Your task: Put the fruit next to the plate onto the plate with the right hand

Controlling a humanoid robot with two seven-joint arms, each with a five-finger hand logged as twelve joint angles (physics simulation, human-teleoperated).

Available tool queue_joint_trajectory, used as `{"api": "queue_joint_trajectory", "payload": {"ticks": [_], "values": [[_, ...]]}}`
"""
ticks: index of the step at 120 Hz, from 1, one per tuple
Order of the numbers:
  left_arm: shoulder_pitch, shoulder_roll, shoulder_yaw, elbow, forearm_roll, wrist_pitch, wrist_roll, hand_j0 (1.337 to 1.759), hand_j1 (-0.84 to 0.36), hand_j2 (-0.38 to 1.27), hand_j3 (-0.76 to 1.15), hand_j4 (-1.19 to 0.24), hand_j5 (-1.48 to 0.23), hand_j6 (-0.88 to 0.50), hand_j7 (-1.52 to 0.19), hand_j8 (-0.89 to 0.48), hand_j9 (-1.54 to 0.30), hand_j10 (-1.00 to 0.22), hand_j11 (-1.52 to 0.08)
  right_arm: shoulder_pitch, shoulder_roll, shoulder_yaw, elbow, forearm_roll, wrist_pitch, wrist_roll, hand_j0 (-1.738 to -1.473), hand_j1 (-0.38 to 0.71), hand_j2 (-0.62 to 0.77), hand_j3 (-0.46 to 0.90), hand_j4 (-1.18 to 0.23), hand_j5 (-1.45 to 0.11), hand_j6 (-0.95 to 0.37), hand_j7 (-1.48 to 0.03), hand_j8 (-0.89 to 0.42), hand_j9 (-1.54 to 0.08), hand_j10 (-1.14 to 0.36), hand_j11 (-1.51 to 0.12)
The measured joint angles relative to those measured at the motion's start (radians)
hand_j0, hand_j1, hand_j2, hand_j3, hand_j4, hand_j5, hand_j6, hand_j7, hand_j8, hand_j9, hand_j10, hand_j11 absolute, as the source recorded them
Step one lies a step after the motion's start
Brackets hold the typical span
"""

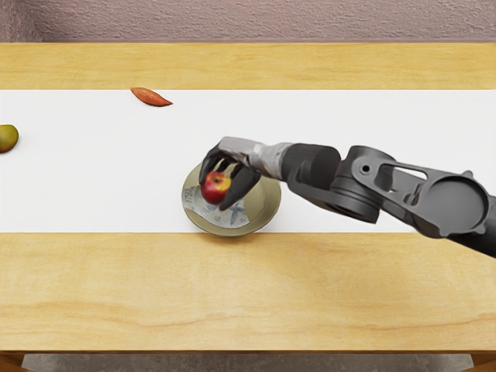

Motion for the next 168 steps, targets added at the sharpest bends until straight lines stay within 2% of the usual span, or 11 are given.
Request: {"api": "queue_joint_trajectory", "payload": {"ticks": [17, 31, 58, 64, 77, 93, 122, 146, 168], "values": [[0.000, 0.000, 0.000, 0.000, 0.000, 0.000, 0.000, 1.658, 0.07, 0.05, 0.00, -0.23, -0.30, -0.23, -0.30, -0.23, -0.30, -0.23, -0.30, 0.002, -0.009, 0.006, -0.006, 0.010, 0.006, 0.000, -1.655, 0.11, 0.03, 0.00, -0.63, -0.63, -0.31, -0.60, -0.32, -0.62, -0.50, -0.62], [0.000, 0.000, 0.000, 0.000, 0.000, 0.000, 0.000, 1.658, 0.07, 0.05, 0.00, -0.23, -0.30, -0.23, -0.30, -0.23, -0.30, -0.23, -0.30, 0.006, -0.030, 0.010, -0.006, 0.035, 0.012, 0.000, -1.656, 0.00, 0.00, 0.00, -0.43, -0.46, -0.25, -0.44, -0.26, -0.45, -0.36, -0.45], [0.000, 0.000, 0.000, 0.000, 0.000, 0.000, 0.000, 1.658, 0.07, 0.05, 0.00, -0.23, -0.30, -0.23, -0.30, -0.23, -0.30, -0.23, -0.30, 0.005, -0.130, 0.099, -0.003, 0.167, 0.109, 0.009, -1.657, -0.17, -0.01, 0.00, -0.19, -0.22, -0.13, -0.21, -0.14, -0.21, -0.17, -0.21], [0.000, 0.000, 0.000, 0.000, 0.000, 0.000, 0.000, 1.658, 0.07, 0.05, 0.00, -0.23, -0.30, -0.23, -0.30, -0.23, -0.30, -0.23, -0.30, 0.002, -0.166, 0.123, -0.003, 0.221, 0.148, 0.025, -1.658, -0.20, -0.01, 0.00, -0.16, -0.18, -0.11, -0.18, -0.12, -0.18, -0.14, -0.18], [0.000, 0.000, 0.000, 0.000, 0.000, 0.000, 0.000, 1.658, 0.07, 0.05, 0.00, -0.23, -0.30, -0.23, -0.30, -0.23, -0.30, -0.23, -0.30, -0.003, -0.251, 0.156, -0.012, 0.374, 0.271, 0.083, -1.658, -0.24, -0.01, 0.00, -0.11, -0.13, -0.09, -0.13, -0.09, -0.13, -0.10, -0.13], [0.000, 0.000, 0.000, 0.000, 0.000, 0.000, 0.000, 1.658, 0.07, 0.05, 0.00, -0.23, -0.30, -0.23, -0.30, -0.23, -0.30, -0.23, -0.30, -0.033, -0.335, 0.193, -0.065, 0.589, 0.471, 0.110, -1.658, -0.27, -0.01, 0.00, -0.08, -0.09, -0.07, -0.09, -0.07, -0.09, -0.07, -0.09], [0.000, 0.000, 0.000, 0.000, 0.000, 0.000, 0.000, 1.658, 0.07, 0.05, 0.00, -0.23, -0.30, -0.23, -0.30, -0.23, -0.30, -0.23, -0.30, -0.139, -0.448, 0.257, -0.193, 0.878, 0.573, 0.112, -1.658, -0.29, -0.01, 0.00, -0.05, -0.06, -0.05, -0.06, -0.05, -0.06, -0.05, -0.06], [0.000, 0.000, 0.000, 0.000, 0.000, 0.000, 0.000, 1.658, 0.07, 0.05, 0.00, -0.23, -0.30, -0.23, -0.30, -0.23, -0.30, -0.23, -0.30, -0.201, -0.579, 0.255, -0.215, 1.038, 0.582, 0.108, -1.658, -0.30, -0.01, 0.00, -0.04, -0.05, -0.04, -0.05, -0.04, -0.05, -0.04, -0.05], [0.000, 0.000, 0.000, 0.000, 0.000, 0.000, 0.000, 1.658, 0.07, 0.05, 0.00, -0.23, -0.30, -0.23, -0.30, -0.23, -0.30, -0.23, -0.30, -0.252, -0.667, 0.252, -0.215, 1.100, 0.584, 0.107, -1.658, -0.30, -0.01, 0.00, -0.04, -0.05, -0.04, -0.05, -0.04, -0.05, -0.04, -0.05]]}}
